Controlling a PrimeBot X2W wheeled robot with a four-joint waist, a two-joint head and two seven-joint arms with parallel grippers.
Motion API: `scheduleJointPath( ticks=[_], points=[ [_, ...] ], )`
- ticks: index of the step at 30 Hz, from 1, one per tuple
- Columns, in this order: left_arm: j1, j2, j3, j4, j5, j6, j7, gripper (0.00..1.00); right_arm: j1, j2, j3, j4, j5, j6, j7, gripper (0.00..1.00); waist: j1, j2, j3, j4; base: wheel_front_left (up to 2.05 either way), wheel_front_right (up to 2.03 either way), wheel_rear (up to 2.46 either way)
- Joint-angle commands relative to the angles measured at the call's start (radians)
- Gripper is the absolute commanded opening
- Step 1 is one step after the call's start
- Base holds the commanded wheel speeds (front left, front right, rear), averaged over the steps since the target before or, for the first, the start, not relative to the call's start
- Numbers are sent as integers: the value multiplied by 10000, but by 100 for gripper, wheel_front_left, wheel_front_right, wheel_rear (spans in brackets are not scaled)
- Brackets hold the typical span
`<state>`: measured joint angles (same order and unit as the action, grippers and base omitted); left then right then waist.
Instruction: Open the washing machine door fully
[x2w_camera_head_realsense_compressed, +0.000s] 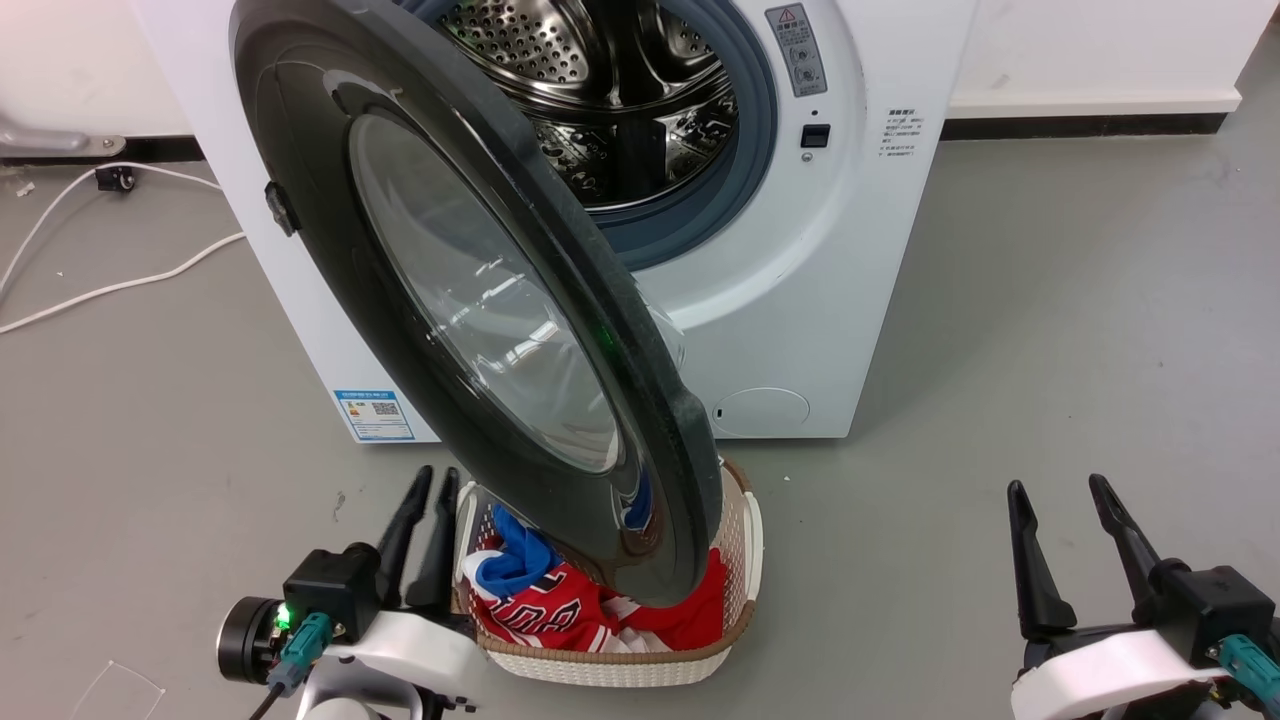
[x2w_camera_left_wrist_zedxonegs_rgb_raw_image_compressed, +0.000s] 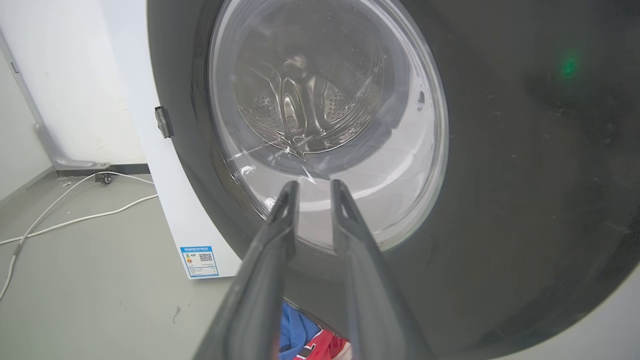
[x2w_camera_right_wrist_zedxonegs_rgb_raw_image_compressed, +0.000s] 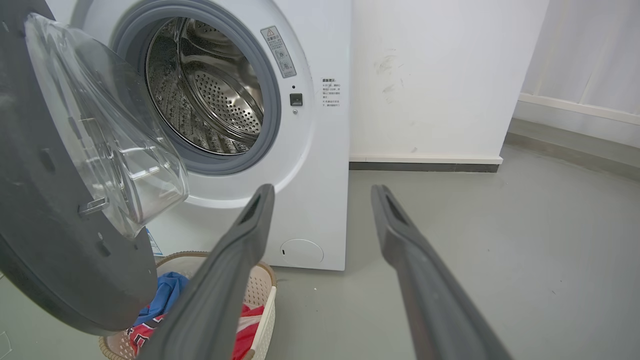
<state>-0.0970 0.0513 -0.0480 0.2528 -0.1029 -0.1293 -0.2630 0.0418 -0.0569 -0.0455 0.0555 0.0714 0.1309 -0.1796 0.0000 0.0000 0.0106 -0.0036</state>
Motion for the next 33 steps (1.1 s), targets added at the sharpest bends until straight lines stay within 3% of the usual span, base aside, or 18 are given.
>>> scheduleJointPath(
  ticks=[1,11,21,27,33],
  points=[
    [-56,-12,40,-1,-66,-13,-26,0,75,52,28,-77,-26,-2,-1,100,0,0,11,-6,0,0,0],
    [-417,-9,209,-669,-196,170,-26,0,184,76,13,-140,62,-2,71,100,0,0,-7,-16,0,0,0],
    [-1880,-15,58,-3330,-99,608,-24,0,257,80,-165,-146,144,-2,96,100,0,0,-121,118,0,0,0],
    [-2728,-12,-1067,-4745,-221,895,-18,0,244,80,-138,-63,163,-2,98,100,0,0,-219,133,0,0,0],
    [-2662,-10,-3102,-4938,-888,905,201,0,252,81,-112,-17,181,-2,155,100,0,0,-303,61,0,0,0]
  ],
)
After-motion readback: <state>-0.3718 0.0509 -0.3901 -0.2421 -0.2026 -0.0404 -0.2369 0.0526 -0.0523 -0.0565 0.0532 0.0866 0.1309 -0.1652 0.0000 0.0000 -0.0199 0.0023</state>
